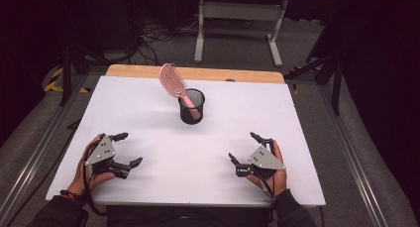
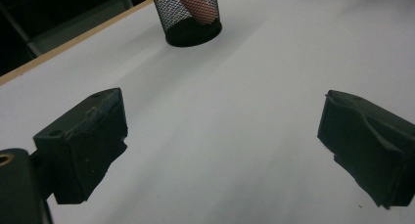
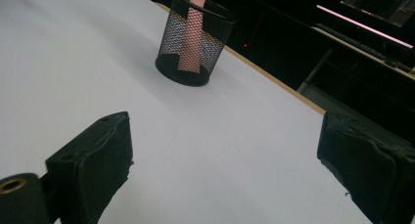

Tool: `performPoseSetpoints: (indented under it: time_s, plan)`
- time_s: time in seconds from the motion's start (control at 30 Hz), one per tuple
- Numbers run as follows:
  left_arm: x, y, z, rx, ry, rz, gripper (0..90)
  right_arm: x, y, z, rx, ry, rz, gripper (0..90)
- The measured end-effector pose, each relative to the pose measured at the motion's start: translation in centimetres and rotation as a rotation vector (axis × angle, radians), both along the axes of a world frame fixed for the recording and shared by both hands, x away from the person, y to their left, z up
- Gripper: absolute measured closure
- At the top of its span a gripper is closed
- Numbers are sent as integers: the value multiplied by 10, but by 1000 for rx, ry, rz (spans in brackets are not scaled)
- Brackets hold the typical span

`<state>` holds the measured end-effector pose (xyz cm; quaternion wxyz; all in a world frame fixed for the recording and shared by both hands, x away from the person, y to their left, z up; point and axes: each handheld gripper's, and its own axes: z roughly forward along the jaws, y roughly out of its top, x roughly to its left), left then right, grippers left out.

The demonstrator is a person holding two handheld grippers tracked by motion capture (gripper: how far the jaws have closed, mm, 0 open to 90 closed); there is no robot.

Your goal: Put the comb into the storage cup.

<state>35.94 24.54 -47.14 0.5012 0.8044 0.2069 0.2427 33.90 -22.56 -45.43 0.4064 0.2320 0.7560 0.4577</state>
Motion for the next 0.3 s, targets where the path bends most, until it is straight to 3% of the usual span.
performPoseSetpoints:
  time_s: [0.3]
  plan:
    - [2, 2, 1, -21, -2, 26, 59, 1, -1, 0, 12, 5, 1, 65]
